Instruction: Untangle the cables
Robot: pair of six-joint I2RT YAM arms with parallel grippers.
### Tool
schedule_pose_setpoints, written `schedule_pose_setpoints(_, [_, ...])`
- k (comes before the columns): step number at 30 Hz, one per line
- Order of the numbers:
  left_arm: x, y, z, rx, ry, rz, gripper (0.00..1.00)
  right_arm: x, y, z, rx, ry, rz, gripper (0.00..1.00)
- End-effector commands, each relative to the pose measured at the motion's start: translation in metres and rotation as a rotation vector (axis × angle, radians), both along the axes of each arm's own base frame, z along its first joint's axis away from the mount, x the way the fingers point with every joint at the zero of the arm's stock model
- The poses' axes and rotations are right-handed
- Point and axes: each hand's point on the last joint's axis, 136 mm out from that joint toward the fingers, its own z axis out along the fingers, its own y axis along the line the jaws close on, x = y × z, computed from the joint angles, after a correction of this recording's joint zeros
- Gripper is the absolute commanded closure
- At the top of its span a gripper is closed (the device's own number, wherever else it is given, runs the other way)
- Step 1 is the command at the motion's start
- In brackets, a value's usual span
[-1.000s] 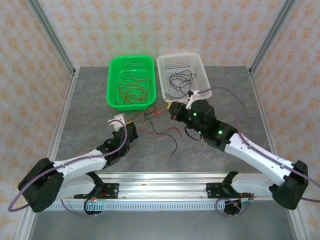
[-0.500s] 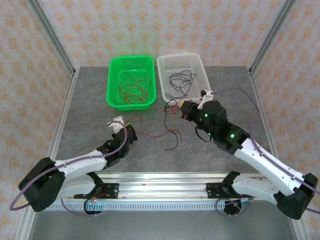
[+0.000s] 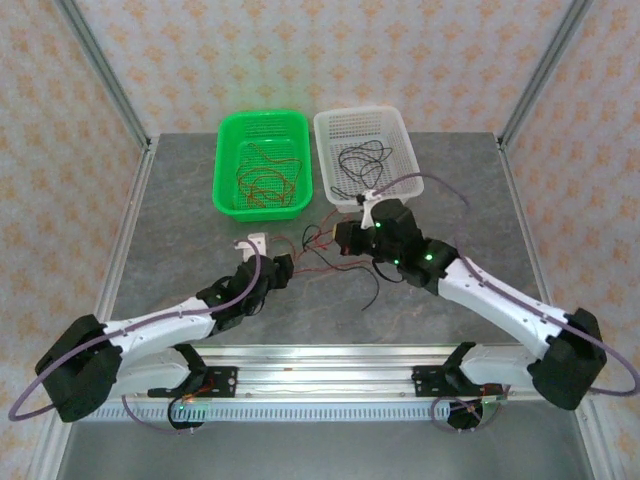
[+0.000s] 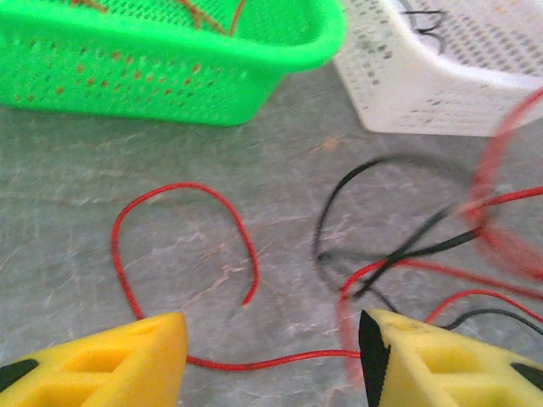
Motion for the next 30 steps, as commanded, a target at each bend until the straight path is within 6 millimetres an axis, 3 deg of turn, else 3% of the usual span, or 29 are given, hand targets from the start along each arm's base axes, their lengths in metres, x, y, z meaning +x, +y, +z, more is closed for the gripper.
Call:
schedule_pose_setpoints(1, [-0.004, -0.007, 0.017, 0.070, -0.022, -0.084, 0.44, -0.006, 0.017, -0.004, -0.041, -0.106, 0.180, 1.00])
schedule_pose_setpoints(5, [-0.005, -0.013, 0.028, 0.080, -0.055, -0.143, 0.44, -0.009, 0.025, -0.002, -0.077, -0.196, 0.280, 1.00])
schedule_pose_setpoints(11, [-0.002, -0.027, 0.030, 0.072, -0.064, -0.194, 0.44, -0.033, 0.037, 0.009, -0.071, -0.294, 0.494, 1.00])
schedule_pose_setpoints(19, [-0.003, -0.056, 0.038, -0.038, -0.069, -0.294, 0.44, -0.039, 0.041, 0.005, -0.092, -0.318, 0.570, 1.00])
schedule_pose_setpoints(30, [-0.004, -0.070, 0.012, -0.044, -0.014, -0.346, 0.44, -0.040, 0.043, 0.024, -0.053, -0.364, 0.571, 1.00])
